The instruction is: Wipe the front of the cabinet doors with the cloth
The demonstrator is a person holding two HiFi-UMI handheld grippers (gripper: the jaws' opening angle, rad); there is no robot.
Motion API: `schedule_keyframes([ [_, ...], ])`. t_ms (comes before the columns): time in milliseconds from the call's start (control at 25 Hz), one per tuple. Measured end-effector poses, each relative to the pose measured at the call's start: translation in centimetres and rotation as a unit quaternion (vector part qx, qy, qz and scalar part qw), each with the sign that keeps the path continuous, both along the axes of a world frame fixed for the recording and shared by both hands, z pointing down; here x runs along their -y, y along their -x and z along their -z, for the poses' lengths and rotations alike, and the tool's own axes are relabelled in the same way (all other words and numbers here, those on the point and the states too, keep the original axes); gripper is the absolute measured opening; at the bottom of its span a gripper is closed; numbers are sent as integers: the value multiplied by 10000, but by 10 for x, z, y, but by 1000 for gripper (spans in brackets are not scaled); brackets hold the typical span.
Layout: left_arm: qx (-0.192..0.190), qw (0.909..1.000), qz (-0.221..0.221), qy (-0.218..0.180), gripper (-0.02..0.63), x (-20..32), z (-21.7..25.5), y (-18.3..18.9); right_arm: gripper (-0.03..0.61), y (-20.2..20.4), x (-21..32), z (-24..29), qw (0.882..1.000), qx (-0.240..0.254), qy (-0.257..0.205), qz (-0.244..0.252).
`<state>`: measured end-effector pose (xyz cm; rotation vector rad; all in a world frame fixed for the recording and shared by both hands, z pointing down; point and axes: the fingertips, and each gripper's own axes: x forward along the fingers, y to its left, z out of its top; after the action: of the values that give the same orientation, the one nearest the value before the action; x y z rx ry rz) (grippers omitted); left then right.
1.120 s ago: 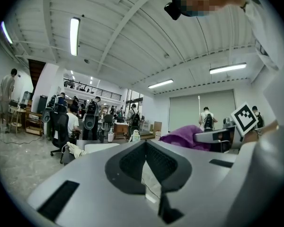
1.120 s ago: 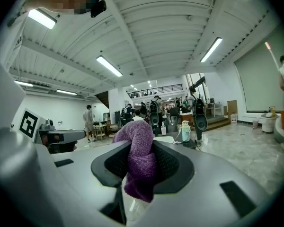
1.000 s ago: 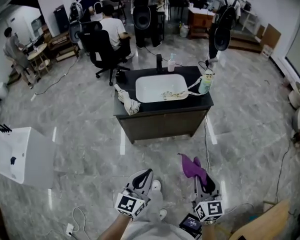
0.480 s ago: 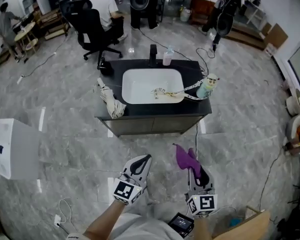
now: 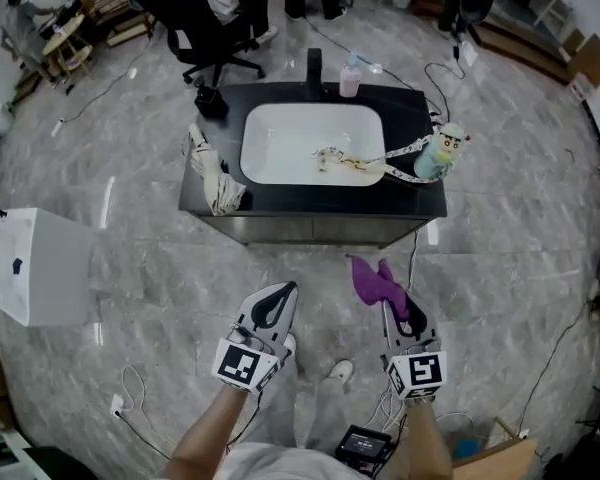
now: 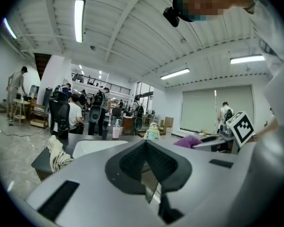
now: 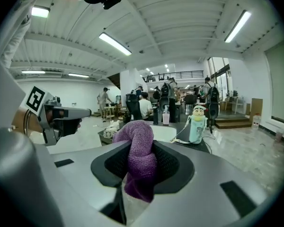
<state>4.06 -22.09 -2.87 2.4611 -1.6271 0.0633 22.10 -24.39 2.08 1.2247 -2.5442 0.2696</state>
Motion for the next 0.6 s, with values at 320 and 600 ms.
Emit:
schedule_keyframes([
  [320,32,9974,678,251,6,8,-66,-18,123,5,50,-75,9968,-113,237,750],
  [600,11,9990,400,206,6,48,-135,-27,123,28,76,-155,9974,149,416,575],
])
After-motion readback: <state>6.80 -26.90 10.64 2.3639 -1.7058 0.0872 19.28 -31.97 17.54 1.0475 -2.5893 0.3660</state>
